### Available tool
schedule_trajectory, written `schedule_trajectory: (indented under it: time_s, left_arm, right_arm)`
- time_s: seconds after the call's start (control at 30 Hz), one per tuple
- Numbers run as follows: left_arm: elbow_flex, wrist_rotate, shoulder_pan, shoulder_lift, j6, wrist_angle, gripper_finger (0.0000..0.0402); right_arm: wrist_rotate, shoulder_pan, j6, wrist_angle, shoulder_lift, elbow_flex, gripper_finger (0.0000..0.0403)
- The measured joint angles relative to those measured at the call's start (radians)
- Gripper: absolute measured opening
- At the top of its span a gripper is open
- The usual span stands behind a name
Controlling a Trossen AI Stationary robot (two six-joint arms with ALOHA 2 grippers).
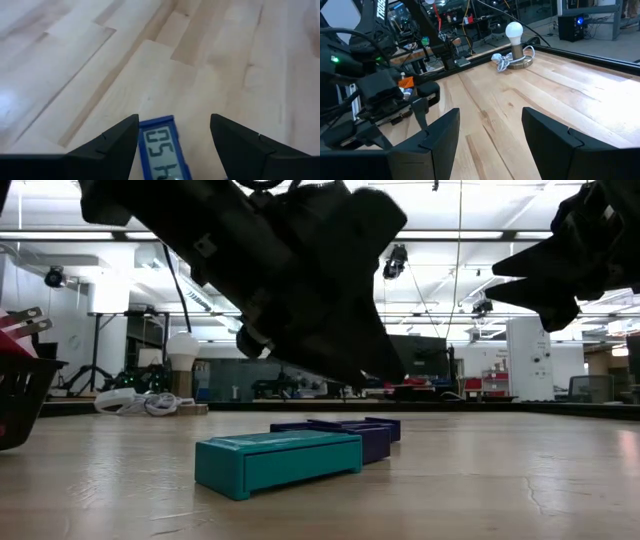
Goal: Pick & Place Office items
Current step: Put the top dark blue digital clock into the orange basket
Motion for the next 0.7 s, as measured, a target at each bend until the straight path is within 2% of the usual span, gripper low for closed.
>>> schedule_trajectory:
  time_s: [0.7]
  left_arm:
    - [0.000, -0.002, 0.015, 0.092, -0.059, 0.013, 0.0250]
  right_arm:
    - [0.000, 0.000, 0.000, -0.002, 0.000, 0.000, 0.0210]
